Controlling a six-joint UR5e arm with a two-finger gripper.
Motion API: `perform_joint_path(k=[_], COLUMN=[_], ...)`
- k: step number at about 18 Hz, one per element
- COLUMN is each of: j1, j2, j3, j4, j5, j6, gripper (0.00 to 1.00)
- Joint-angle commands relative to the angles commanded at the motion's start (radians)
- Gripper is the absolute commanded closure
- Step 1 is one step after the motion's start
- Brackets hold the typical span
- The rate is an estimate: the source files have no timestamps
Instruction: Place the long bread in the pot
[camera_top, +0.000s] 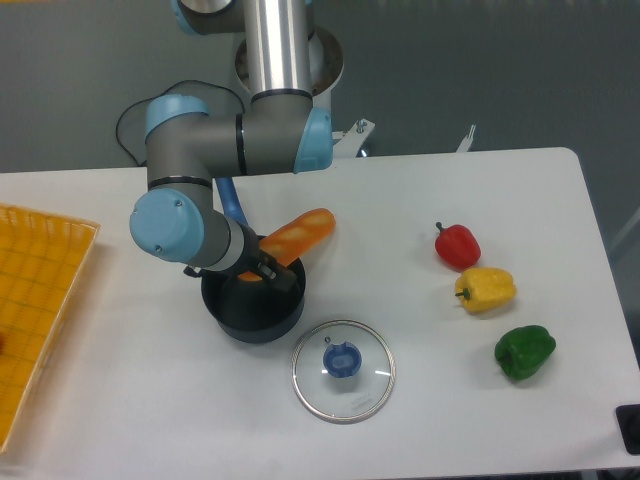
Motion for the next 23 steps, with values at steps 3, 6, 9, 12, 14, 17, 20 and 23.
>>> perform_joint_path(k=[3,6,9,12,14,17,20,23], j1=[0.000,-0.002,0.000,0.000,0.002,0.006,0.009,0.020], j2=[0.000,0.000,0.008,0.015,0.038,0.086,0.165,0.221], j3=[-0.005,-0.005,-0.003,0.000,0.015,0.086,0.130,0.132], j4=[-0.002,-0.003,-0.006,-0.009,-0.024,-0.132,-0.179,-0.176], j5=[-0.002,-0.006,-0.012,-0.015,-0.038,-0.084,-0.141,-0.175], j6=[-0.003,-0.008,-0.008,-0.012,-0.014,-0.014,-0.014,-0.014], gripper=[0.41,0.70,0.92,1.00,1.00,1.00,1.00,1.00])
